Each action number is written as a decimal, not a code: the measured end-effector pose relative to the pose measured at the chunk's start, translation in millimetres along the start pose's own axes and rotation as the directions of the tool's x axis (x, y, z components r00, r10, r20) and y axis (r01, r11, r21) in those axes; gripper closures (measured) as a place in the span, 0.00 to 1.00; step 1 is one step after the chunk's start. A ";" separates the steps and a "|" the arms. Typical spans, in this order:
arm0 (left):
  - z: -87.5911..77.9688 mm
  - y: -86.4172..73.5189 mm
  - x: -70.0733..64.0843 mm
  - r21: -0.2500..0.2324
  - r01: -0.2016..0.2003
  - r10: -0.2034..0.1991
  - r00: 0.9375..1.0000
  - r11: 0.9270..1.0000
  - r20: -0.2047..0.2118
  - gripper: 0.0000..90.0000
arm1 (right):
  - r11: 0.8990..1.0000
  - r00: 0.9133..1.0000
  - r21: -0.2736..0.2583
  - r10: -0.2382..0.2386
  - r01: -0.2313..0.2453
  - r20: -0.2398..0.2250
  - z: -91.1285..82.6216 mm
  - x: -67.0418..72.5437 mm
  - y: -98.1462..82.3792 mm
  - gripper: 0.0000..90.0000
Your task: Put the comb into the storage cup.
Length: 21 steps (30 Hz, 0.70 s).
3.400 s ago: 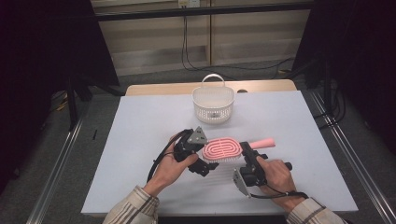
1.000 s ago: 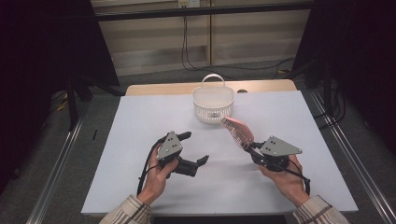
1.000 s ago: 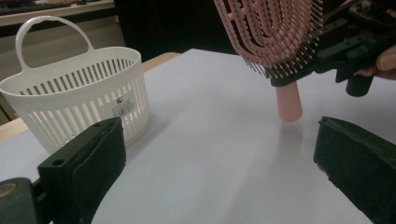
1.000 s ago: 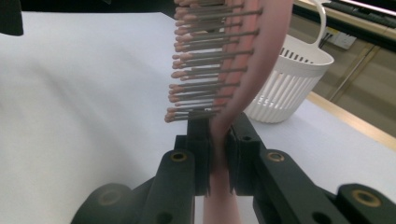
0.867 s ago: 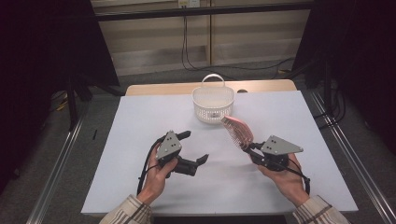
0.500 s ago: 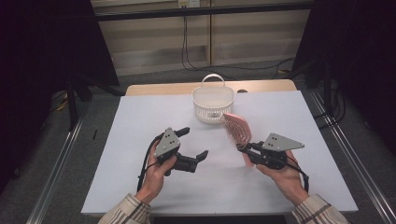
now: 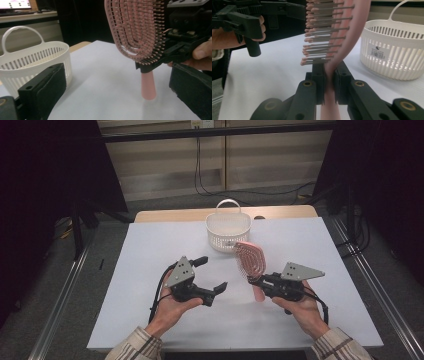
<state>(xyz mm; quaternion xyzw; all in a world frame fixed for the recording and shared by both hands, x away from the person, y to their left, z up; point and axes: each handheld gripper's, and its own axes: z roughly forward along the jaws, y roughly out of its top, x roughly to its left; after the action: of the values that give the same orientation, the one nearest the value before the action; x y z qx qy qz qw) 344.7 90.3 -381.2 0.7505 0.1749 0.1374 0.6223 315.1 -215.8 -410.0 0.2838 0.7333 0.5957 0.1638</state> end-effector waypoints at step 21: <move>15.5 23.1 -5.5 -0.044 -0.030 0.032 0.998 0.999 0.047 0.01 | 0.999 0.994 -0.036 0.005 -0.009 -0.110 6.9 1.2 3.0 0.91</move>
<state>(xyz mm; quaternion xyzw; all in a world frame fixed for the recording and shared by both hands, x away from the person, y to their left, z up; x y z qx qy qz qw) 348.5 70.4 -361.3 0.7426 0.1453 0.1332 0.6401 318.8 -209.2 -408.7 0.2504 0.7293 0.6240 0.1264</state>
